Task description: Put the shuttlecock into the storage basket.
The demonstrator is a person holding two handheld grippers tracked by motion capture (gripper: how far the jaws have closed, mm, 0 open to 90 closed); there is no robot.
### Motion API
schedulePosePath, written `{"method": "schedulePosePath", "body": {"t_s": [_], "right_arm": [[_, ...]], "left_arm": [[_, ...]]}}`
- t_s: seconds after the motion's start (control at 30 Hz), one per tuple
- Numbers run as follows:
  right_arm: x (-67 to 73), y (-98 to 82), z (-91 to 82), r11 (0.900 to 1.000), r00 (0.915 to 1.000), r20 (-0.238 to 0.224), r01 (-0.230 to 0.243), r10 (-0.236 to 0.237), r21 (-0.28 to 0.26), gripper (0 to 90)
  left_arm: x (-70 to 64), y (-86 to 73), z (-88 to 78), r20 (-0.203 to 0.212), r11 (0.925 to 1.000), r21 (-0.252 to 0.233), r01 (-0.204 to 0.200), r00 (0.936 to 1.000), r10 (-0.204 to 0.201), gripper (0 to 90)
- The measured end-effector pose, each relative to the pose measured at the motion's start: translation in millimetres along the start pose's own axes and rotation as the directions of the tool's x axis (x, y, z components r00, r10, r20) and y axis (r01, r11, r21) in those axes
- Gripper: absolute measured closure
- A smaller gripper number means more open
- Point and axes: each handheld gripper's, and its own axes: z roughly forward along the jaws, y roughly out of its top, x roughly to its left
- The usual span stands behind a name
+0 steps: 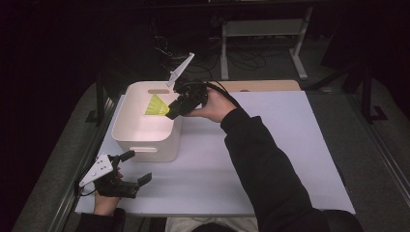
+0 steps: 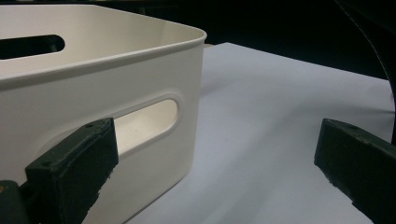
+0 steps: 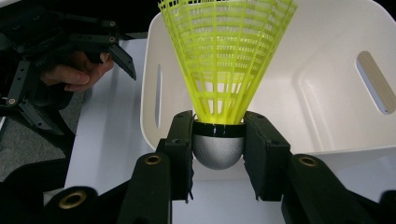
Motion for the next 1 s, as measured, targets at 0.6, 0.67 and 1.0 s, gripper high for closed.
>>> {"method": "schedulePosePath", "body": {"t_s": [0.6,0.67,1.0], "right_arm": [[-1.7,7.9,31.0,1.000,0.9992,-0.039,0.012,-0.011,0.019,63.5],[-1.7,9.3,36.8,1.000,0.9987,-0.049,0.012,-0.011,0.024,63.5],[-1.1,9.9,53.5,0.999,0.9972,-0.073,0.017,-0.014,0.037,63.5]], "left_arm": [[0.1,0.0,-0.3,-0.001,1.0000,-0.002,0.007,1.0000,-0.007,0.0],[0.1,0.0,-0.3,-0.001,1.0000,-0.002,0.008,1.0000,-0.008,0.0],[-0.1,-0.1,-0.6,-0.001,1.0000,-0.002,0.007,1.0000,-0.007,0.0]]}}
